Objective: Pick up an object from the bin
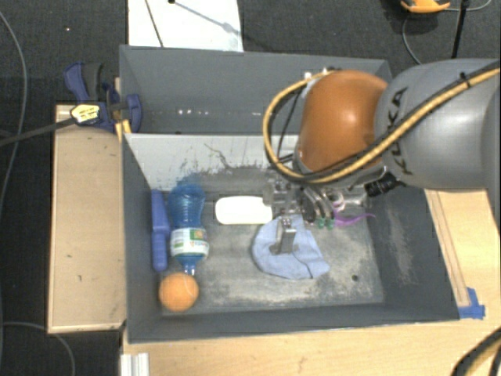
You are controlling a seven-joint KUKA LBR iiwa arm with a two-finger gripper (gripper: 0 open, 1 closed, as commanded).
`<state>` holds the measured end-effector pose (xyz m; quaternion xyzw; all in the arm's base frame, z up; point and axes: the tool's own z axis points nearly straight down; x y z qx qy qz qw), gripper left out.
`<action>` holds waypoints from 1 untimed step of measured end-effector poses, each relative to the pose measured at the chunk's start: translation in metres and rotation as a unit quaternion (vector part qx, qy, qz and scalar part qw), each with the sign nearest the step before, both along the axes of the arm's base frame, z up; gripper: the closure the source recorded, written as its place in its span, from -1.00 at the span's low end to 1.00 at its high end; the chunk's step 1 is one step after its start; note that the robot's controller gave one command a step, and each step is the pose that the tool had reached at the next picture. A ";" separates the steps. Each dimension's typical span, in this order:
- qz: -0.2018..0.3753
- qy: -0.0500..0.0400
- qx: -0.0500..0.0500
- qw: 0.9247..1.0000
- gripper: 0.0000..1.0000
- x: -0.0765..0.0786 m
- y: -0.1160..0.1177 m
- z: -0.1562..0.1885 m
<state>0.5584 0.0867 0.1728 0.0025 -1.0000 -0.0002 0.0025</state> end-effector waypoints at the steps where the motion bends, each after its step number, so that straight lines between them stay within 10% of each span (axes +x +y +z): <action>1: -0.001 -0.004 0.000 1.000 -1.00 0.002 0.000 0.005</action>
Offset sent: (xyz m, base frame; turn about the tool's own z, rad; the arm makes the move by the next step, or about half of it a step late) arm -0.0396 -0.0089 -0.0572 -0.0195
